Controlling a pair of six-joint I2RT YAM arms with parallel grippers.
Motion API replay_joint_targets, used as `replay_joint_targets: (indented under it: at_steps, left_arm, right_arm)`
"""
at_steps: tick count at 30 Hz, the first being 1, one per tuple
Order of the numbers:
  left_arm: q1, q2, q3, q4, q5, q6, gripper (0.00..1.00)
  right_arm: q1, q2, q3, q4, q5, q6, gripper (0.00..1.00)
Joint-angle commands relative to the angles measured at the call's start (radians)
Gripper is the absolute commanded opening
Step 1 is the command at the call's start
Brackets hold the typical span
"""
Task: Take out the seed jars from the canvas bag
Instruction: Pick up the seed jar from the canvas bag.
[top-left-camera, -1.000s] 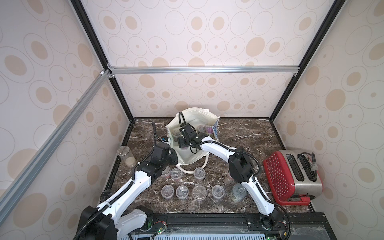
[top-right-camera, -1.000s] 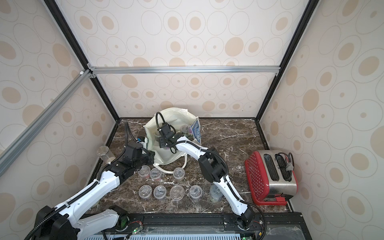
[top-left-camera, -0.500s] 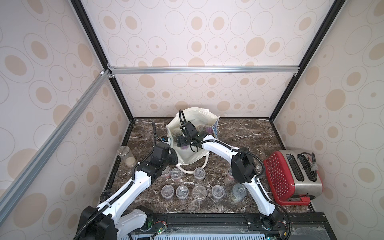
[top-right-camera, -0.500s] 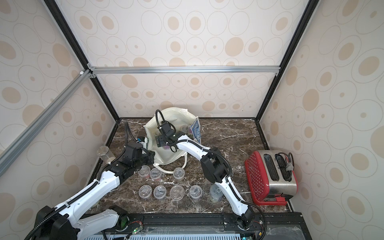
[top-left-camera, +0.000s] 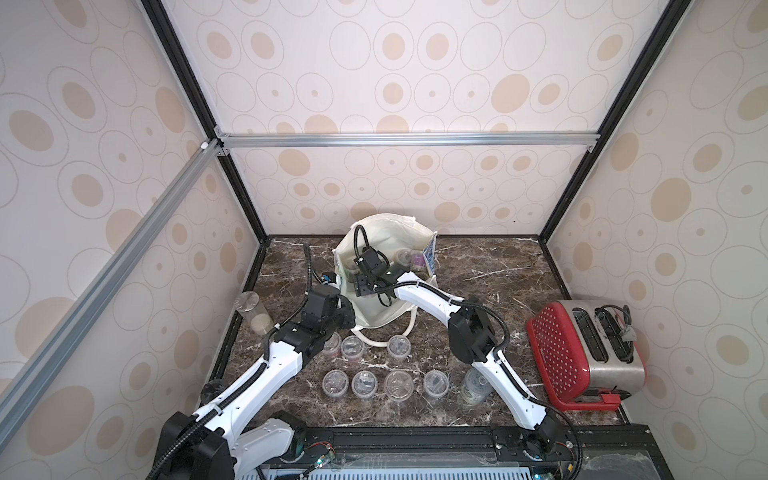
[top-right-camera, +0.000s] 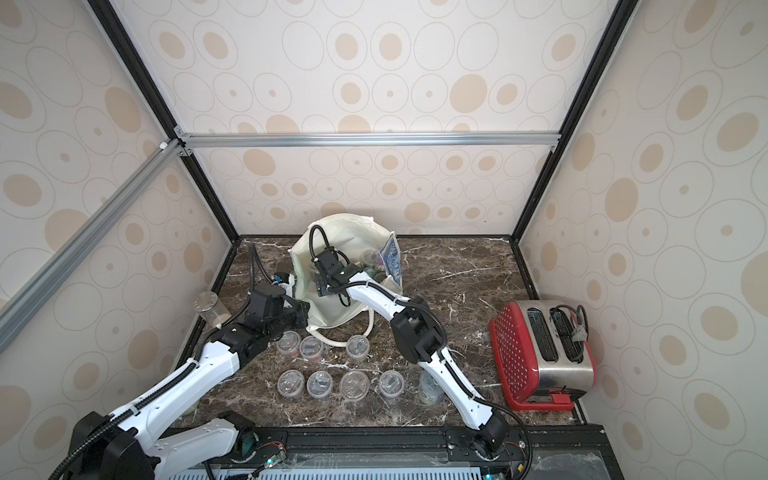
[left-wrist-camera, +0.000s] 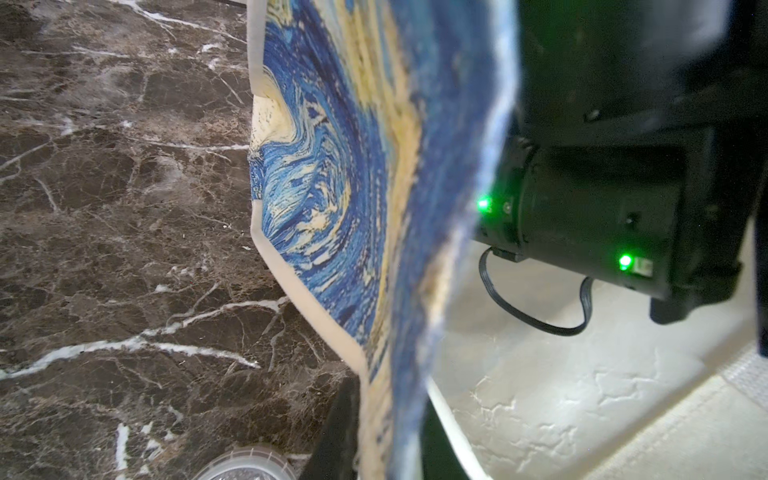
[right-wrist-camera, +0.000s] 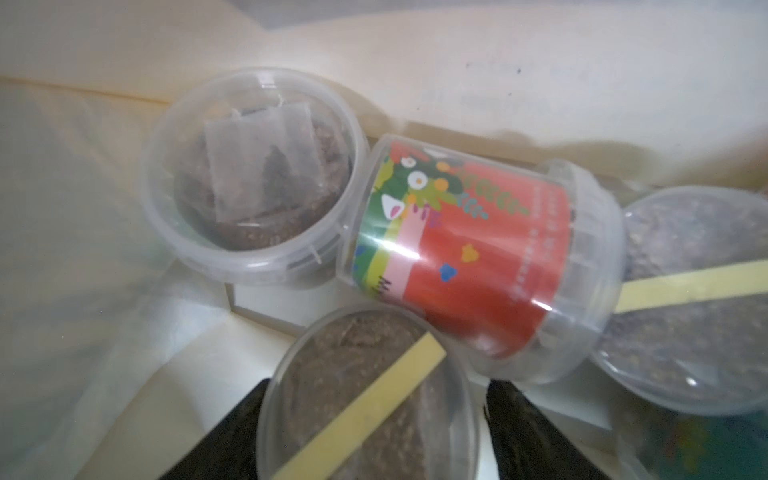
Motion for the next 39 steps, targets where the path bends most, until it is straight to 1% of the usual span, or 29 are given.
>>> replay_joint_targets:
  at_steps: [1, 3, 5, 9, 10, 14, 22, 24, 25, 27, 28, 31, 34, 37, 39]
  left_arm:
    - [0.004, 0.001, 0.033, -0.009, 0.008, 0.01, 0.2]
    - [0.004, 0.004, 0.037, -0.01, 0.009, 0.014, 0.2]
    - [0.004, 0.007, 0.042, -0.01, 0.009, 0.017, 0.21]
    - [0.004, 0.012, 0.052, -0.012, 0.009, 0.017, 0.25]
    - [0.004, 0.012, 0.053, -0.012, 0.009, 0.017, 0.26]
    - [0.004, 0.009, 0.055, -0.009, 0.006, 0.017, 0.27]
    - [0.004, 0.022, 0.073, -0.001, 0.002, 0.02, 0.32]
    - [0.004, 0.032, 0.087, 0.002, 0.001, 0.024, 0.38]
    - [0.004, 0.038, 0.096, 0.004, 0.0, 0.027, 0.44]
    - [0.004, 0.055, 0.116, 0.005, -0.002, 0.042, 0.6]
    - [0.004, 0.066, 0.135, -0.002, -0.005, 0.06, 0.64]
    - [0.004, 0.1, 0.219, -0.054, -0.027, 0.131, 0.68]
    - [0.004, 0.1, 0.273, -0.064, -0.038, 0.213, 0.75]
    - [0.004, 0.084, 0.293, -0.047, -0.055, 0.248, 0.77]
    - [0.004, 0.076, 0.306, -0.031, -0.026, 0.267, 0.77]
  right_arm:
    - [-0.005, 0.017, 0.039, -0.048, 0.018, 0.016, 0.73]
    - [-0.005, 0.0, 0.016, -0.037, 0.016, 0.016, 0.68]
    - [-0.006, -0.03, -0.016, -0.015, 0.005, 0.01, 0.65]
    - [-0.007, -0.107, -0.07, 0.03, -0.017, 0.007, 0.64]
    - [-0.007, -0.124, -0.108, 0.04, -0.019, 0.007, 0.64]
    - [-0.006, -0.208, -0.164, 0.064, -0.03, 0.009, 0.63]
    - [-0.007, -0.354, -0.277, 0.076, -0.062, 0.014, 0.62]
    - [-0.007, -0.393, -0.313, 0.079, -0.082, 0.026, 0.62]
    - [-0.007, -0.415, -0.331, 0.078, -0.093, 0.031, 0.62]
    - [-0.009, -0.459, -0.37, 0.074, -0.114, 0.041, 0.62]
    - [-0.012, -0.481, -0.391, 0.074, -0.131, 0.052, 0.62]
    - [-0.036, -0.544, -0.447, 0.066, -0.203, 0.095, 0.62]
    - [-0.062, -0.606, -0.499, 0.056, -0.243, 0.125, 0.63]
    - [-0.095, -0.666, -0.553, 0.073, -0.302, 0.164, 0.63]
    - [-0.124, -0.694, -0.58, 0.082, -0.36, 0.203, 0.63]
